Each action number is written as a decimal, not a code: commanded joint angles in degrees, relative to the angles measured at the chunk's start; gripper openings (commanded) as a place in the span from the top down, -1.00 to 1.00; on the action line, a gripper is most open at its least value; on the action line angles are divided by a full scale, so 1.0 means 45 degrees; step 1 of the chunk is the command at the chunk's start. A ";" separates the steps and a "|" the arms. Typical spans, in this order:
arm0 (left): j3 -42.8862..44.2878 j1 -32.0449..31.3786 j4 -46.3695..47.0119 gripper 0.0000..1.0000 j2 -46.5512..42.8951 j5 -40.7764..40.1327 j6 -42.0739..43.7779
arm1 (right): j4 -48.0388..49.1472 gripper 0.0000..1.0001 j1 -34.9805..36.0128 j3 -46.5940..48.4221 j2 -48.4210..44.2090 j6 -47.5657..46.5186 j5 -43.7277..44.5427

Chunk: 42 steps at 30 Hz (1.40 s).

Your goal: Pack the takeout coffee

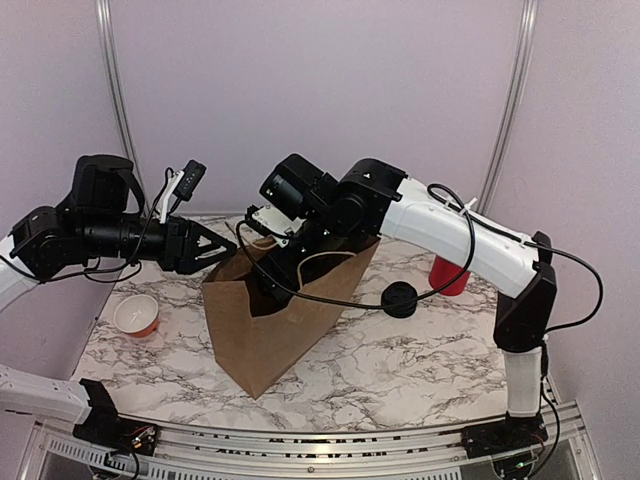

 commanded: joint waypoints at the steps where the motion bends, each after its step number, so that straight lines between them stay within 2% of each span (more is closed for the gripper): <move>1: 0.0811 -0.0308 -0.1429 -0.35 0.0697 -0.0801 0.0783 | 0.0058 -1.00 -0.0020 0.0560 0.0142 -0.0028 -0.0038; 7: 0.1368 -0.0603 -0.1866 -0.10 0.1365 -0.1461 0.1022 | 0.0090 -1.00 0.0076 0.0683 0.0142 -0.0033 0.0086; 15: 0.1620 -0.0709 -0.1855 0.74 0.1664 -0.1636 0.0759 | 0.0147 -0.99 0.0089 0.0668 -0.0074 -0.0054 0.0351; 19: 0.1553 -0.0728 -0.1854 1.00 0.1638 -0.1910 0.0486 | 0.0336 -1.00 0.0085 0.0603 -0.0369 -0.0059 0.0533; 33: 0.1025 -0.0728 -0.1586 1.00 0.1379 -0.2376 -0.0051 | 0.2120 -1.00 0.0009 -0.0649 -0.2237 -0.0281 0.0332; 42: 0.0978 -0.0728 -0.1329 1.00 0.1237 -0.2763 -0.0422 | 0.3458 -1.00 0.0019 -0.2313 -0.3132 -0.0598 -0.1339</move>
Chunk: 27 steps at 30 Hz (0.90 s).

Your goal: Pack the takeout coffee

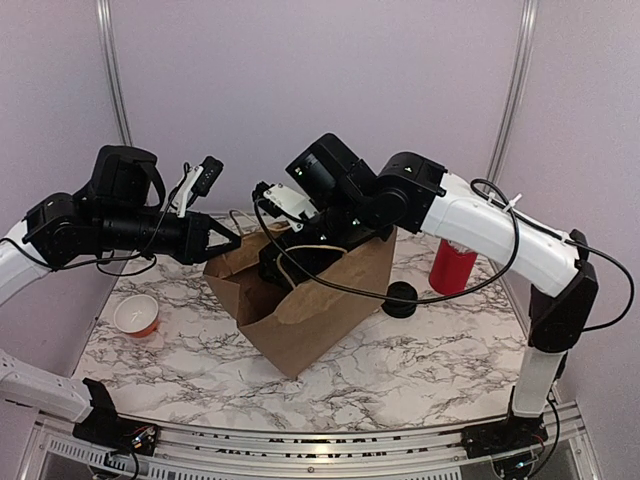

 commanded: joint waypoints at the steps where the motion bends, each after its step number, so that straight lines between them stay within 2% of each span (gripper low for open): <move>1: -0.0368 0.0083 -0.0616 1.00 -0.0192 -0.0916 -0.0226 | 0.1328 -1.00 -0.0028 -0.0182 -0.0899 -0.0095 -0.0754; 6: -0.0645 0.0083 -0.0612 1.00 -0.0243 -0.0966 -0.0226 | 0.1872 -1.00 -0.0583 -0.0931 -0.1708 0.0402 -0.0266; 16: -0.0781 0.0084 -0.0645 1.00 -0.0433 -0.1446 -0.0493 | 0.3818 -1.00 -0.1300 -0.3200 -0.3211 0.0274 -0.2382; 27: -0.0485 0.0083 -0.0304 1.00 -0.0775 -0.1226 -0.0829 | 0.4611 -1.00 -0.1377 -0.3100 -0.3850 0.0464 -0.2095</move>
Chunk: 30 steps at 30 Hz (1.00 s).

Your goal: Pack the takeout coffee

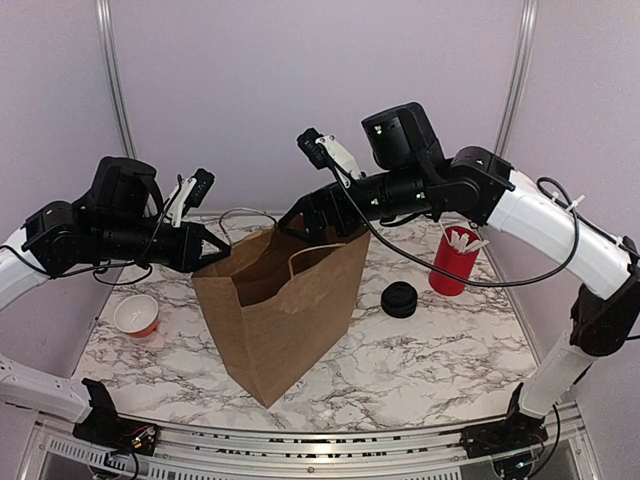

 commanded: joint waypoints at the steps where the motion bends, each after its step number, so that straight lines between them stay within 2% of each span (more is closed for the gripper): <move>1: 0.0274 0.0044 0.0128 1.00 -0.0368 -0.0202 -0.0321 | 0.1040 -1.00 -0.0009 0.0153 -0.0640 0.0195 0.0145; 7: -0.0127 0.0044 0.0578 1.00 -0.0709 -0.1386 -0.1783 | 0.1972 -1.00 -0.0017 0.0061 -0.1575 0.0385 0.1049; 13: -0.1499 0.0044 0.1910 1.00 -0.1551 -0.1890 -0.4335 | 0.2374 -1.00 -0.0015 -0.0694 -0.2372 0.0713 0.3267; 20: -0.2183 0.0029 0.2188 1.00 -0.2455 -0.2902 -0.6308 | 0.0848 -1.00 -0.0177 -0.1441 -0.2287 0.1512 0.6097; 24: -0.2291 -0.0028 0.2161 1.00 -0.2785 -0.3378 -0.7021 | 0.0243 -1.00 -0.1015 -0.2500 -0.2413 0.2209 0.5886; 28: -0.2347 -0.0117 0.2172 0.80 -0.2638 -0.3489 -0.7015 | 0.0050 -1.00 -0.1793 -0.3674 -0.2782 0.2544 0.5885; 30: -0.2335 -0.0112 0.2182 0.44 -0.2632 -0.3560 -0.6818 | -0.0203 -1.00 -0.1967 -0.4018 -0.2929 0.2591 0.6240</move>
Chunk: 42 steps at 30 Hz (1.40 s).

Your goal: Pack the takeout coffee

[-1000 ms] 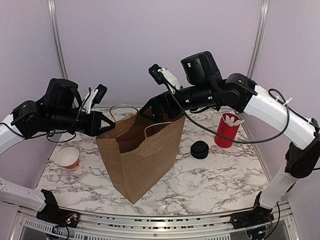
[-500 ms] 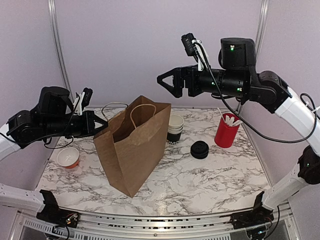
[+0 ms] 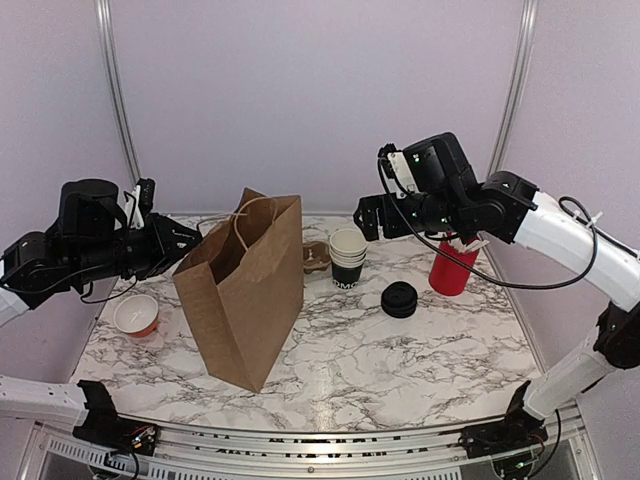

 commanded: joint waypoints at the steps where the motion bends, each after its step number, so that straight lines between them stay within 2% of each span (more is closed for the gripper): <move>1: -0.0082 -0.0068 0.0616 0.26 -0.0128 -0.0533 0.0067 | -0.0850 -0.99 -0.0370 -0.0387 -0.0594 0.0544 0.1115; 2: -0.0096 -0.0068 0.0658 0.04 -0.0228 -0.0665 0.0224 | -0.1029 -0.99 -0.0359 -0.0555 -0.0694 0.0596 0.1542; 5: -0.0120 -0.0068 0.0910 -0.26 -0.0634 -0.1099 0.0899 | -0.1199 -0.97 -0.0372 -0.1191 -0.1193 0.0753 0.2437; 8: -0.0205 -0.0068 0.1050 -0.45 -0.1090 -0.1657 0.1522 | -0.1100 -0.95 -0.0379 -0.1677 -0.1586 0.0771 0.2779; 13: -0.0530 -0.0068 0.1558 -0.65 -0.1828 -0.2101 0.2421 | -0.1118 -0.93 -0.0395 -0.1838 -0.1765 0.0718 0.3122; 19: -0.1019 -0.0068 0.2090 -0.73 -0.2680 -0.2732 0.2910 | -0.1106 -0.86 -0.0483 -0.1853 -0.1635 0.0618 0.3255; 24: -0.1737 -0.0068 0.2809 -0.77 -0.3489 -0.3606 0.3039 | -0.1060 -0.73 -0.1801 -0.1703 -0.1398 0.0210 0.2076; 30: -0.2067 -0.0068 0.2866 -0.78 -0.3687 -0.4690 0.2847 | -0.1194 -0.63 -0.2506 -0.1246 -0.0676 -0.0379 0.2071; 34: -0.2282 -0.0068 0.2861 -0.80 -0.3717 -0.5187 0.2675 | -0.1182 -0.54 -0.3602 -0.0857 -0.0061 -0.0947 0.1734; 42: -0.2287 -0.0068 0.2839 -0.81 -0.3112 -0.5183 0.2315 | -0.0906 -0.27 -0.4988 0.0426 0.2081 -0.2077 0.1869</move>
